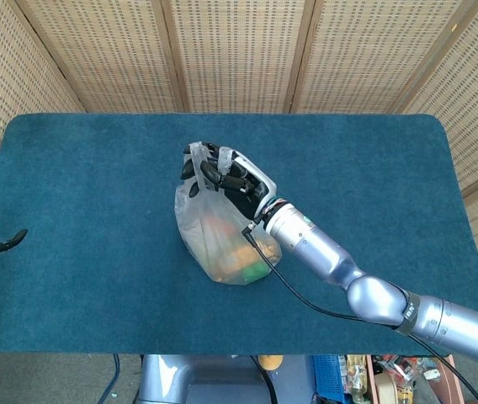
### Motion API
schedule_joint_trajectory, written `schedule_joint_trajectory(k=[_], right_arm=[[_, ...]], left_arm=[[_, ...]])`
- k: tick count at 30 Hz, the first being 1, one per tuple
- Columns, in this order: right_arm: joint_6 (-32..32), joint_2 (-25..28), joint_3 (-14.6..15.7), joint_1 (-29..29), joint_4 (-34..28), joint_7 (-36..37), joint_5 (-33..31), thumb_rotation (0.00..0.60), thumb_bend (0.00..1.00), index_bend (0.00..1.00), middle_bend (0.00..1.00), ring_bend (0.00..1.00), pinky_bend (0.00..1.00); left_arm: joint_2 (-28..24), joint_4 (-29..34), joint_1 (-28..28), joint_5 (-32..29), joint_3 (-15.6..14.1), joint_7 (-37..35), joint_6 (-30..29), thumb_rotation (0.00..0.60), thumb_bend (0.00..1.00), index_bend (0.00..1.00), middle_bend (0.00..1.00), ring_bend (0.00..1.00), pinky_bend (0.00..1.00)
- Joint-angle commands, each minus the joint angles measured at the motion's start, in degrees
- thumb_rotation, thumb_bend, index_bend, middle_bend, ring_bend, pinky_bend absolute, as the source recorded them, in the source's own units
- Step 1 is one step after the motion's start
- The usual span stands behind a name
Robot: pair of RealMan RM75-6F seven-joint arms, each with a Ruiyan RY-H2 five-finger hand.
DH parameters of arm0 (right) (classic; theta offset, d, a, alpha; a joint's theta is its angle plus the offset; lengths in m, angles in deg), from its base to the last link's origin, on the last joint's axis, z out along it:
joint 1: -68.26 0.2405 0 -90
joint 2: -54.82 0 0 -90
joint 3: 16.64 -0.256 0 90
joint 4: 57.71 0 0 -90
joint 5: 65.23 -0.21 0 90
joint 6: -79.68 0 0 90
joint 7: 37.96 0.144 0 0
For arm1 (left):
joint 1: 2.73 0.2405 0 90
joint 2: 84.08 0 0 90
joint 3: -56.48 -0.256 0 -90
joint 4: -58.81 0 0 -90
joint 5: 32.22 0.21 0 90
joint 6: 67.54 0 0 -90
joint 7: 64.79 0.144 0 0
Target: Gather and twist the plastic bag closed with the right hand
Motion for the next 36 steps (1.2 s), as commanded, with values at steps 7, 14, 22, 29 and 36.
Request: schedule_joint_trajectory(k=[7,14,22,29,36], right_arm=[[-3.29,1.21,0.65,-0.10,-0.03,-0.85,1.98,0.600,0.82,0.57,0.63,0.50,0.65],[-6.77,2.58,1.38,0.05,0.24,-1.62,3.14,0.600,1.00,0.62,0.67,0.53,0.70],[-11.27,3.44,0.83,-0.44,0.93,-1.62,4.21,0.600,1.00,0.61,0.69,0.63,0.91],[-13.51,6.35,3.20,1.60,1.58,-2.58,3.52,0.600,1.00,0.65,0.76,0.78,1.00],[-10.54,8.67,6.25,5.05,1.11,-3.57,1.77,0.600,1.00,0.68,0.85,0.87,1.00]], left_arm=[[0.26,-0.33,0.73,0.94,0.54,-0.71,-0.54,0.600,0.19,0.00,0.00,0.00,0.00],[0.39,-0.85,0.95,1.12,1.00,-1.44,-0.32,0.600,0.19,0.00,0.00,0.00,0.00],[0.65,-1.41,1.22,1.38,1.41,-2.46,-0.09,0.600,0.19,0.00,0.00,0.00,0.00],[0.65,-1.42,1.56,1.72,1.69,-2.61,-0.40,0.600,0.19,0.00,0.00,0.00,0.00],[0.40,-1.00,1.90,1.84,1.63,-1.41,-0.26,0.600,0.19,0.00,0.00,0.00,0.00]])
